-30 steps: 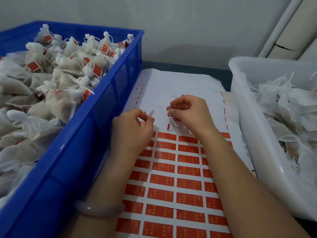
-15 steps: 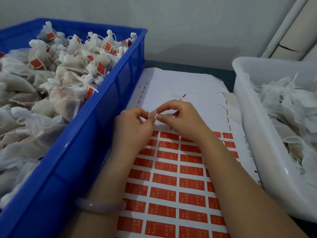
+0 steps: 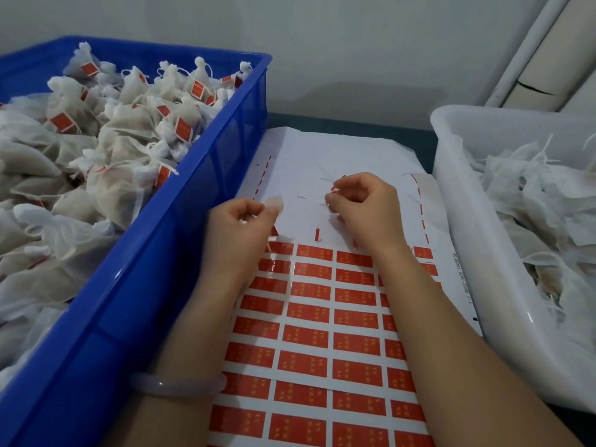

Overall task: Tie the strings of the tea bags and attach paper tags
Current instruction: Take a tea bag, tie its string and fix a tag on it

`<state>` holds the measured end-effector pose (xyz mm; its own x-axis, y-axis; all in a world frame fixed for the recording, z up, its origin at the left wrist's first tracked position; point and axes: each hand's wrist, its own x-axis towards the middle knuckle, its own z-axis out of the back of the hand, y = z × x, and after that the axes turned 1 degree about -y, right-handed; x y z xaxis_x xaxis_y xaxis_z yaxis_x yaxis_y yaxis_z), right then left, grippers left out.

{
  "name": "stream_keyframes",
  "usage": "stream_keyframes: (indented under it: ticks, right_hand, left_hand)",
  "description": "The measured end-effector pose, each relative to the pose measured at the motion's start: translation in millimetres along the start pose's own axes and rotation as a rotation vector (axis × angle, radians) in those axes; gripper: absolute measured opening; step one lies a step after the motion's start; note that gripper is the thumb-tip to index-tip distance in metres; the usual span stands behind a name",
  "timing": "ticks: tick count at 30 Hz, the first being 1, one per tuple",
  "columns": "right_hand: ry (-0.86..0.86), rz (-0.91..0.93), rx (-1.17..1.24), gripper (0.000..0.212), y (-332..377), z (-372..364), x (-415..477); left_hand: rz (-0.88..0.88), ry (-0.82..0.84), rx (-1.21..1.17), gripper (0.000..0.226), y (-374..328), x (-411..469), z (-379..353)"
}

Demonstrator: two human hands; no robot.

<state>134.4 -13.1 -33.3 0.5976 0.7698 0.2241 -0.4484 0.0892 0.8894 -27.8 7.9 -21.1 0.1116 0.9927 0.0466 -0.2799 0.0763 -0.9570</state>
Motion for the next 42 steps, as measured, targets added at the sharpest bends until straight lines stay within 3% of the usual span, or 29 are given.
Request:
stream_keyframes:
  ticks: [4, 8, 11, 14, 19, 23, 35, 39, 42]
  right_hand:
    - [0.012, 0.043, -0.106, 0.01, 1.1, 1.1, 1.0]
    - [0.096, 0.116, -0.434, 0.026, -1.9, -0.4, 1.0]
    - [0.067, 0.221, -0.522, 0.037, 2.8, -3.8, -1.0]
    - [0.011, 0.242, -0.403, 0.026, 6.3, -3.4, -2.1]
    - [0.055, 0.012, -0.093, 0.013, 8.5, 5.8, -0.2]
    - [0.032, -0.106, 0.024, 0.012, 9.3, 12.9, 4.5]
    - [0.093, -0.043, -0.469, 0.016, -4.8, -4.3, 4.8]
    - [0.101, -0.044, -0.463, 0.019, -6.0, -3.4, 4.3]
    - [0.129, -0.056, -0.277, 0.012, -4.0, 4.1, 4.5]
  left_hand:
    - [0.014, -0.008, -0.029, 0.017, -0.6, -0.5, 0.1]
    - [-0.002, -0.013, 0.0, 0.017, -2.0, -0.5, 0.2]
    - [0.01, 0.003, 0.003, 0.016, -2.8, -0.4, 0.1]
    - [0.007, 0.005, 0.006, 0.015, -2.7, -0.2, -0.3]
    - [-0.002, 0.007, 0.01, 0.016, -1.9, -0.2, -0.2]
    - [-0.002, 0.003, 0.008, 0.016, -1.3, 0.3, -1.2]
    - [0.011, 0.01, 0.002, 0.014, -1.2, 0.7, -1.3]
    - [0.009, 0.009, 0.003, 0.015, -0.5, 0.9, -1.5]
    - [0.011, 0.003, 0.011, 0.016, -0.3, 0.5, -1.3]
